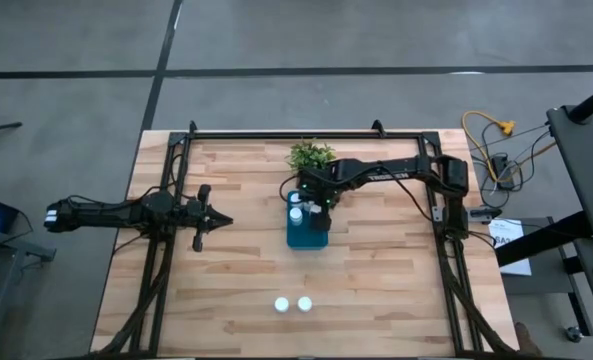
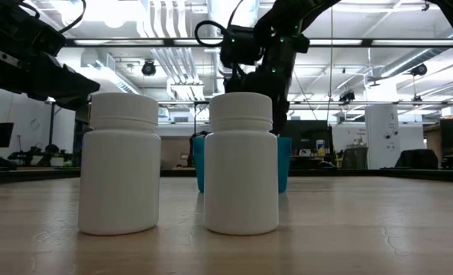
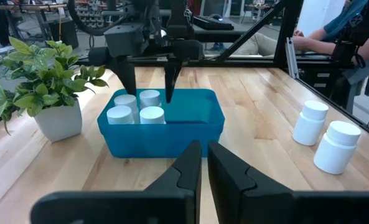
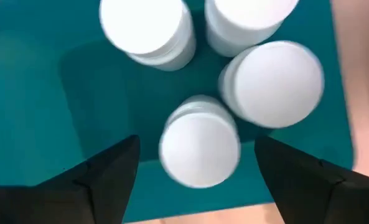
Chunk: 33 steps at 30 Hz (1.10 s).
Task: Pick and place pill bottles into a basket
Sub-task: Put the white pill bottle into the blue bin
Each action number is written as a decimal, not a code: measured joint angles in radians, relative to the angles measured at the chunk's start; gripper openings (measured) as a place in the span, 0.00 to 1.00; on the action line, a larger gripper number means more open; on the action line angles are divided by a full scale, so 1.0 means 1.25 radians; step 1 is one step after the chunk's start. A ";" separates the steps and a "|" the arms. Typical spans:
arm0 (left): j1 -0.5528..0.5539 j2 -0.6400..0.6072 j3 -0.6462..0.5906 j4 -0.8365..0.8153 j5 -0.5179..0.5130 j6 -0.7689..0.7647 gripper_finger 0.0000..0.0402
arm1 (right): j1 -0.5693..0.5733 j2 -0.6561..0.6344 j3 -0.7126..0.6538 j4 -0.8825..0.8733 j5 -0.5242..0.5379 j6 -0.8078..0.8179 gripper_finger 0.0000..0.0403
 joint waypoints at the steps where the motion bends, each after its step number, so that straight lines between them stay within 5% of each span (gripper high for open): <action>1: 0.000 0.000 0.000 0.000 0.000 0.000 0.03 | 0.000 -0.002 0.000 -0.002 -0.012 0.008 0.76; 19: 0.000 0.000 0.000 0.001 0.002 0.000 0.03 | 0.014 -0.180 0.000 -0.021 -0.056 0.040 0.70; 30: 0.000 0.000 -0.003 0.034 0.044 -0.003 0.03 | 0.177 -0.253 -0.001 -0.005 -0.061 0.055 0.66; 33: 0.000 -0.001 -0.004 0.050 0.058 -0.003 0.03 | 0.235 -0.261 -0.003 -0.002 0.004 0.052 0.64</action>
